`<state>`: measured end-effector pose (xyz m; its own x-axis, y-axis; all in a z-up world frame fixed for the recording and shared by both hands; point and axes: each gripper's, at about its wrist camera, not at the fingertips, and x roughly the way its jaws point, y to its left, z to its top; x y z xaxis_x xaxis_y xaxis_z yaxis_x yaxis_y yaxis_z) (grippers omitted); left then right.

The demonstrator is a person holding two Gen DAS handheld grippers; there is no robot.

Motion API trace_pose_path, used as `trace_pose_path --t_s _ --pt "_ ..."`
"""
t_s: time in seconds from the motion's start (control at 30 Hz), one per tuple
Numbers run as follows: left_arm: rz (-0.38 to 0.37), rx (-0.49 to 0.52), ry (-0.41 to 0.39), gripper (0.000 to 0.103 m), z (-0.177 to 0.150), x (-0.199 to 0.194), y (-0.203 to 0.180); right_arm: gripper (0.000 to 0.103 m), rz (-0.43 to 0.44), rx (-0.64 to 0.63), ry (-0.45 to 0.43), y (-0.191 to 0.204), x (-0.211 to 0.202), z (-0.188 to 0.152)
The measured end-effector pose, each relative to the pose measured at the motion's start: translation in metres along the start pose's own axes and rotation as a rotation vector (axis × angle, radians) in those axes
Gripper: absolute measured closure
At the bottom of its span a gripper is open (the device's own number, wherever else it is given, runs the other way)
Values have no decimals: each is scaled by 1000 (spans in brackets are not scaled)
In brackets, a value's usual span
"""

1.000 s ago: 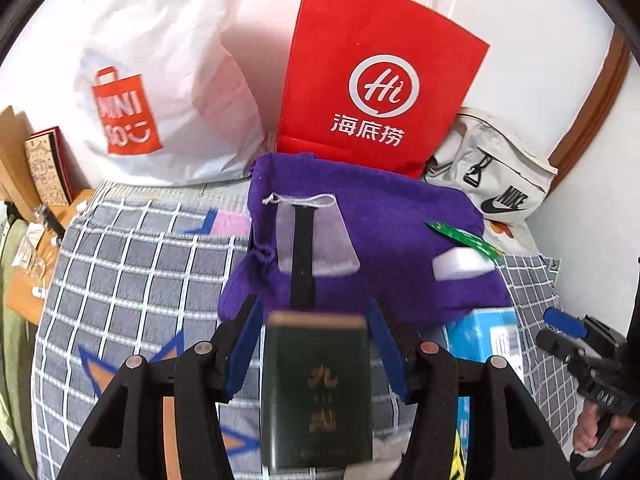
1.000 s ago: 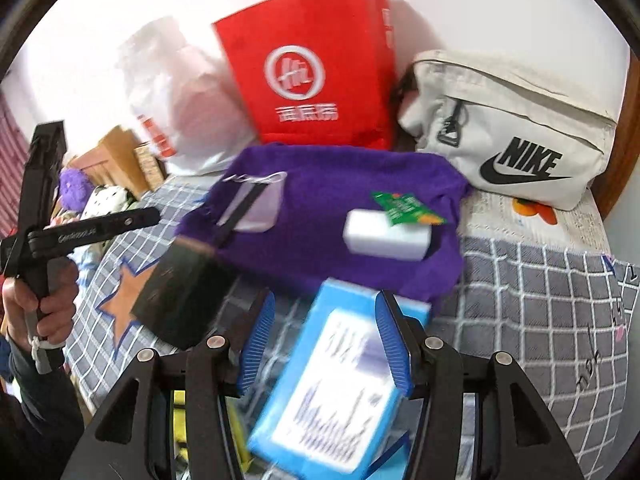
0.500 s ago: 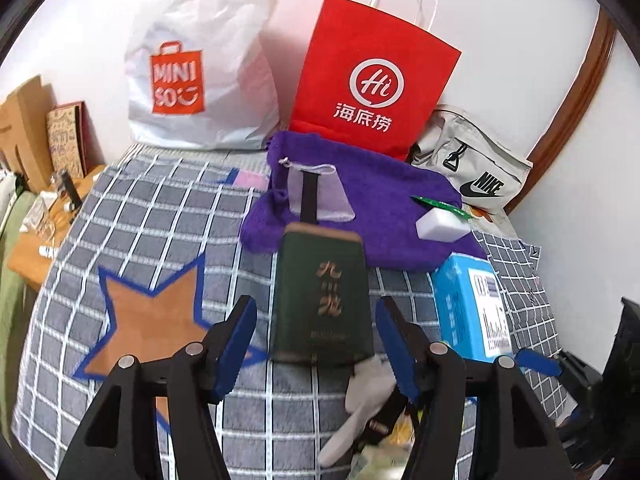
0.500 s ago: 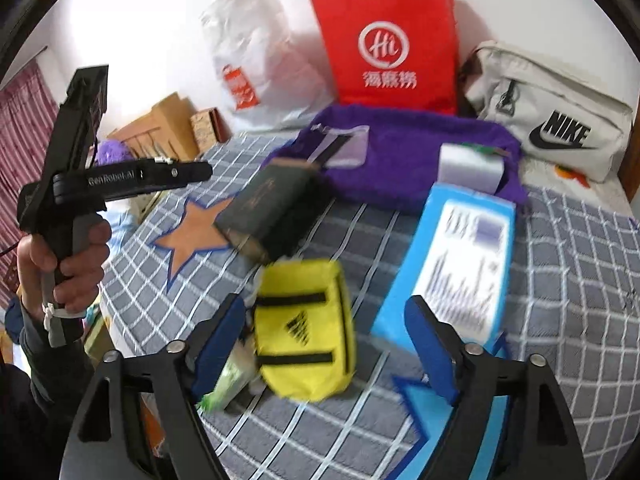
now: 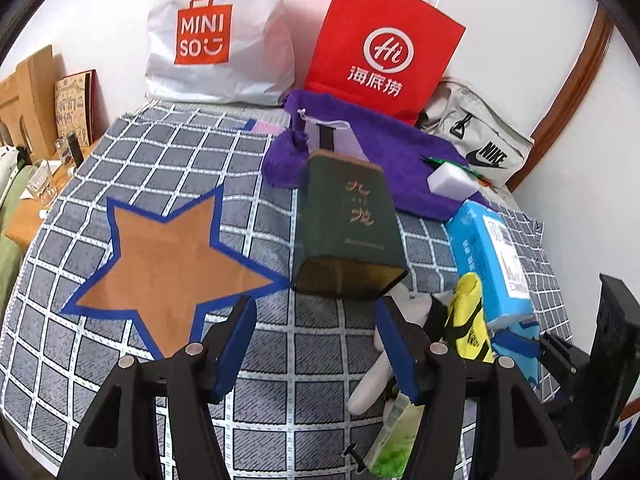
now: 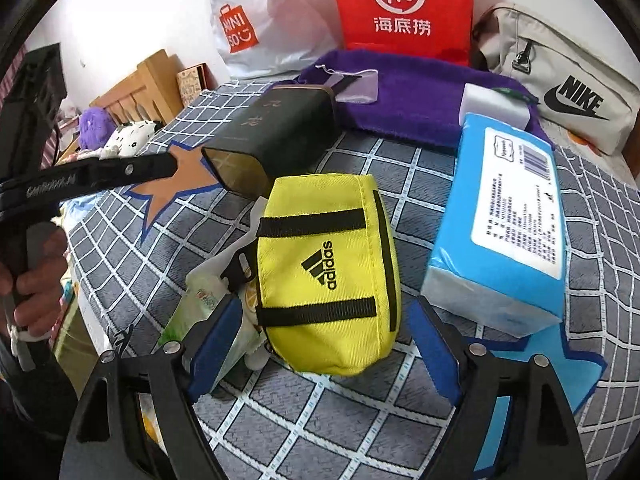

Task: Organize soft objects
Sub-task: 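Move the right tool toward the yellow adidas pouch while the left tool withdraws, then grasp the yellow adidas pouch with the right tool while the left tool grasps the green tea packet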

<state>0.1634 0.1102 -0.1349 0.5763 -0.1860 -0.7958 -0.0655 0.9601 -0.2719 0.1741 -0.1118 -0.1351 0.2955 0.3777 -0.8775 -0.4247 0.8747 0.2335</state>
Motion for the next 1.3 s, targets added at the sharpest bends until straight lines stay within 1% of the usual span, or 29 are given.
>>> trace_pose_path --t_s 0.13,0.27,0.37,0.5,0.7,0.9,1.0,1.07,1.13,1.23,1.3 --pt "-9 -11 6 43 -5 1 5 19 -6 23 1 -1 11 4" --pt "1 -10 16 43 -9 2 8 19 -3 46 16 -3 23 6" --pt "8 -3 26 43 -13 3 7 23 15 69 5 -5 25 4" --pt "11 7 33 43 -17 2 2 27 19 75 -26 -8 16 1" --pt "23 39 36 43 -29 -4 -11 27 40 80 -77 -11 -12 -11" --pt "-11 79 60 43 -49 -3 -31 27 52 80 -115 -12 -34 -33" --pt "-58 103 81 40 -61 -1 -41 27 38 81 -115 -16 -43 -46" --pt "-80 124 96 39 -69 1 -50 27 11 88 -122 -21 -49 -56" --pt "-85 145 103 33 -74 2 -57 27 -29 94 -127 -28 -55 -64" --pt "-89 184 119 32 -81 5 -68 27 -83 117 -116 -41 -59 -75" --pt "-83 207 137 32 -84 8 -73 27 -93 134 -110 -48 -59 -80"
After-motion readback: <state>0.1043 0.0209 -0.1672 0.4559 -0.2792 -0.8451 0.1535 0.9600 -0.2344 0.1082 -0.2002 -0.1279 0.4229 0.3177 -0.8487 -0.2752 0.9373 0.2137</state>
